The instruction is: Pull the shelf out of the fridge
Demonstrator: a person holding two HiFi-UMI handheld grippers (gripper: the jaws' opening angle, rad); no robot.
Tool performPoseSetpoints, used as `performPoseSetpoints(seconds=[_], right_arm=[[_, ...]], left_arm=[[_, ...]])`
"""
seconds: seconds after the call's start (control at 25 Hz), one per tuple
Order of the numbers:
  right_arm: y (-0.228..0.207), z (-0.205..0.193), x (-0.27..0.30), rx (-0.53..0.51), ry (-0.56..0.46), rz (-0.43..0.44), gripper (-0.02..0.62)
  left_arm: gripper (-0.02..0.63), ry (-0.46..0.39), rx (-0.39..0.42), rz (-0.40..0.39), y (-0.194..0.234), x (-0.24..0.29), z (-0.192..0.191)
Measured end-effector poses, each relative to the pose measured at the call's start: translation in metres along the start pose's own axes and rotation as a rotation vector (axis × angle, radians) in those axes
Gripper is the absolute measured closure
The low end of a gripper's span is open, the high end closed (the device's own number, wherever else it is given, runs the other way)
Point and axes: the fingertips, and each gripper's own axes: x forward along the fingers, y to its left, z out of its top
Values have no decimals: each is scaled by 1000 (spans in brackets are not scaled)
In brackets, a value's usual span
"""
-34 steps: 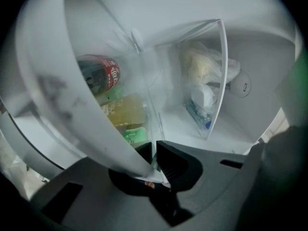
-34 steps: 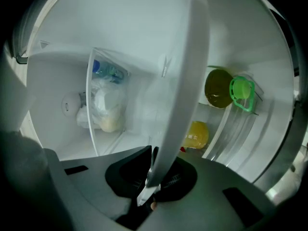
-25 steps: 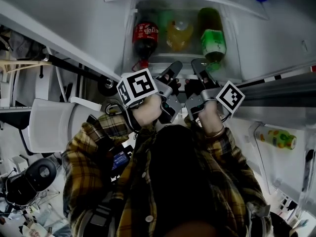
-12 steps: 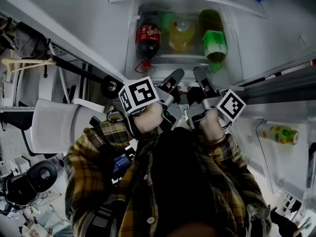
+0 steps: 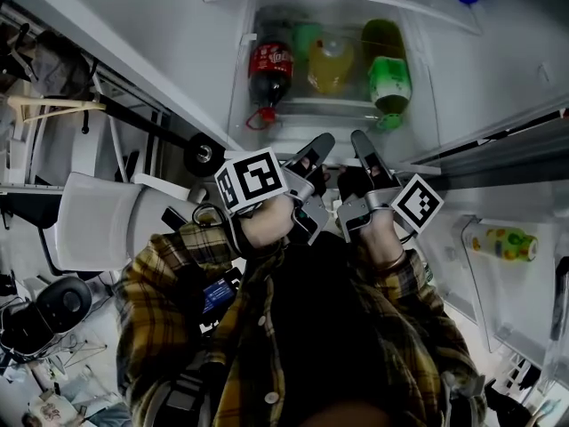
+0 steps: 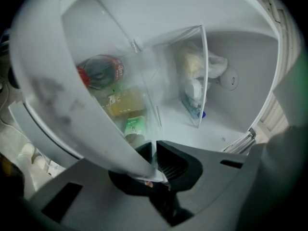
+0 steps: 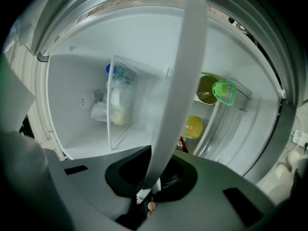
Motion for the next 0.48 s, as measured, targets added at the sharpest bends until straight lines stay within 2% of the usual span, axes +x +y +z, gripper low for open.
performPoseSetpoints(seconds=[0.24, 0.36, 0.48], right_arm=[[2, -2, -5, -14, 11, 13, 558], [3, -3, -7, -14, 16, 16, 557], [4, -4, -11, -11, 16, 14, 558]], left_arm=[[565, 3, -1, 0, -2, -3, -6], [565, 6, 44, 15, 1, -6, -5], [565, 9, 11, 1, -2, -8, -10]])
